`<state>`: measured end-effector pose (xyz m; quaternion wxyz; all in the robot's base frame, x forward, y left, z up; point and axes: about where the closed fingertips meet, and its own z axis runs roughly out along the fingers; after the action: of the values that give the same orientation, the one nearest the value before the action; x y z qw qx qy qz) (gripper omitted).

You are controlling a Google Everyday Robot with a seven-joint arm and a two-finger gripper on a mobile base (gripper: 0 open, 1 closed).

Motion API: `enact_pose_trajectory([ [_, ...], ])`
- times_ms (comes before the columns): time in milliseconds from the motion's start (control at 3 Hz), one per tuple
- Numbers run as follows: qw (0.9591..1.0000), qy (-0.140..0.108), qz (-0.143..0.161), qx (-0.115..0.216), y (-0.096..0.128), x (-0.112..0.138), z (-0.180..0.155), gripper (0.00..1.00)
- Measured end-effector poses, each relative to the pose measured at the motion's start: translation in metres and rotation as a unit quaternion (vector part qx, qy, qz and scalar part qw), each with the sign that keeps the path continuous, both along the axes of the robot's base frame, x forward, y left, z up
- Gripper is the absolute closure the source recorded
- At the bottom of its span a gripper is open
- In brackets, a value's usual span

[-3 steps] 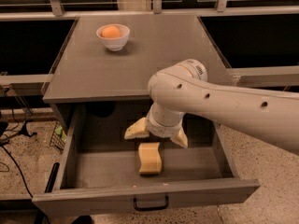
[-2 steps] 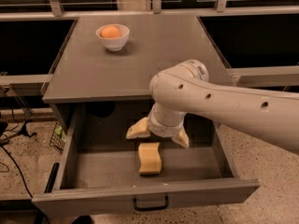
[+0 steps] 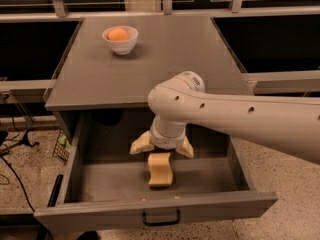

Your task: Pick sponge from top drawer and place on counter

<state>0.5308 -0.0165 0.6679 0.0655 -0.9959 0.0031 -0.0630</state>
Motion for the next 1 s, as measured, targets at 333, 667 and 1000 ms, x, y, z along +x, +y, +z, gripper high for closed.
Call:
enact_pose_trajectory([
  [333, 0.9998, 0.016, 0.01, -0.011, 0.005, 0.002, -0.022, 0.0],
  [667, 0.9994, 0.028, 0.013, -0.017, 0.006, 0.0, -0.034, 0.0],
  [1000, 0.9988, 0.044, 0.015, -0.017, 0.008, -0.008, -0.047, 0.0],
])
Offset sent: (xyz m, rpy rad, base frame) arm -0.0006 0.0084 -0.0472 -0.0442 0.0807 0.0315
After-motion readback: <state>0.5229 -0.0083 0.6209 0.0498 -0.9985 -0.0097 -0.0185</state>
